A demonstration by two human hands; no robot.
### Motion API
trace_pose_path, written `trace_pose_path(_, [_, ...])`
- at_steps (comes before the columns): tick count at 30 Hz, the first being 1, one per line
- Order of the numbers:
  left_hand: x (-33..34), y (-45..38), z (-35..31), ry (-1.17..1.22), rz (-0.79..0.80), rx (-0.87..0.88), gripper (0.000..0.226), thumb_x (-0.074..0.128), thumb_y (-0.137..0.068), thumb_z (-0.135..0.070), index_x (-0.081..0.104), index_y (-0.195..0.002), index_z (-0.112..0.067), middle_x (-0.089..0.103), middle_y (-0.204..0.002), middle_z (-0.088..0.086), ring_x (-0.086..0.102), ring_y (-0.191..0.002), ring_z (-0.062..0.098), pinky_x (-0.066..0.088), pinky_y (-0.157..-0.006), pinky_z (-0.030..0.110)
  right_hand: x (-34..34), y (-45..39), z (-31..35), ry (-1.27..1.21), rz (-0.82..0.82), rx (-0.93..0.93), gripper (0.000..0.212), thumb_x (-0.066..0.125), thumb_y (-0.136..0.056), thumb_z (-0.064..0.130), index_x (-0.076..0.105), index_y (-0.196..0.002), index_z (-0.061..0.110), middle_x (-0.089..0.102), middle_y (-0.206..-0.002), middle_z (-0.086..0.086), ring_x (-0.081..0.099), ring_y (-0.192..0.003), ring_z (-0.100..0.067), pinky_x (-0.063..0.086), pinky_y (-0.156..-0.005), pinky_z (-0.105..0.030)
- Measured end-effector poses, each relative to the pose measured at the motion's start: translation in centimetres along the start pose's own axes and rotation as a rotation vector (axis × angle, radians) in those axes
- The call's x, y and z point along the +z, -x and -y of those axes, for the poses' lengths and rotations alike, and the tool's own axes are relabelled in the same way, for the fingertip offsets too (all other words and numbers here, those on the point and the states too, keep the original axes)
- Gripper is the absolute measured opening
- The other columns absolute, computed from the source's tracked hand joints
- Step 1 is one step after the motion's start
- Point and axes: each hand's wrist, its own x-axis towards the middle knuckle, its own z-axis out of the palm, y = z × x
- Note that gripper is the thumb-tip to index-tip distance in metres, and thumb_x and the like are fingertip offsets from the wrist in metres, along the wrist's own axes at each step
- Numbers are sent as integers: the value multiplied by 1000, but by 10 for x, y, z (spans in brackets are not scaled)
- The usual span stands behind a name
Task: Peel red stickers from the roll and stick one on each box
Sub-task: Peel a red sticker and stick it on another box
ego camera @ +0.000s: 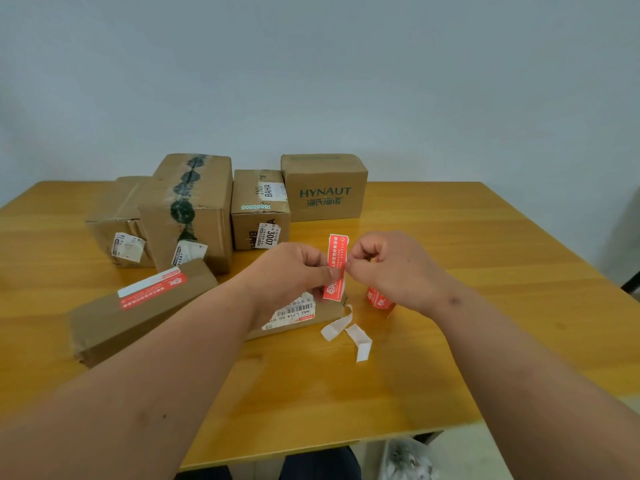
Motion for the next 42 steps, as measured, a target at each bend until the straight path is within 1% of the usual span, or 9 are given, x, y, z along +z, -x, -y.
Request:
trace_pose_path(7, [-10,11,3,28,-39,-1,10,70,-87,-21,67,-93,-13,74,-76,0,67,-69,9,48,-74,28,3,6,17,-114,44,4,14,63,-88,16,67,-78,7,51,-56,11,40,-44,1,32,-42,-9])
trace_pose_path(10, [-9,13,8,-41,-213,62,28,77,-81,-25,55,-95,-16,71,-83,5,64,-72,12,53,-70,31,7,6,18,-120,21,34,18,63,-88,25,66,-78,10,49,-55,11,37,-44,-1,34,-48,-19])
trace_pose_path(14, [-5,16,5,-195,-318,226,13,75,-82,-18,63,-78,-20,62,-70,-6,53,-61,2,51,-61,20,13,8,17,-130,-9,65,21,64,-86,32,65,-76,13,46,-51,14,35,-43,-1,29,-56,-25])
trace_pose_path(19, [-7,17,3,-228,-303,243,7,68,-89,-22,70,-82,-21,59,-59,-13,49,-48,-5,39,-47,10,13,11,22,-218,-2,49,22,64,-89,23,65,-80,3,45,-44,18,38,-38,1,28,-40,-10])
trace_pose_path(22, [-8,19,5,-194,-272,231,9,65,-91,-26,71,-86,-22,59,-56,-13,45,-46,-1,39,-46,13,14,11,24,-239,10,24,25,64,-90,20,64,-82,-3,48,-43,20,40,-38,3,28,-38,-8])
trace_pose_path(28, [-12,21,5,-123,-238,144,9,70,-86,-29,74,-81,-23,72,-80,9,56,-64,12,50,-62,27,20,9,21,-256,20,28,21,65,-89,20,65,-82,0,50,-45,20,40,-39,3,27,-39,-7])
trace_pose_path(33, [-13,19,5,-242,-245,144,12,68,-88,-27,74,-77,-25,65,-61,-1,43,-42,2,41,-46,20,25,9,20,-184,14,19,22,64,-90,21,65,-76,4,57,-60,16,45,-49,5,33,-45,-7])
trace_pose_path(37, [-14,18,6,-379,-245,165,18,64,-89,-28,71,-73,-29,60,-52,-7,40,-37,2,39,-42,18,25,10,22,-114,14,11,20,62,-91,22,70,-85,5,63,-75,8,49,-65,-2,28,-54,8])
trace_pose_path(42, [-15,17,5,-450,-229,167,20,61,-90,-26,66,-72,-33,57,-51,-8,41,-37,2,38,-40,17,29,6,20,-185,45,36,17,64,-89,20,70,-79,7,61,-67,10,48,-61,-3,39,-57,-15])
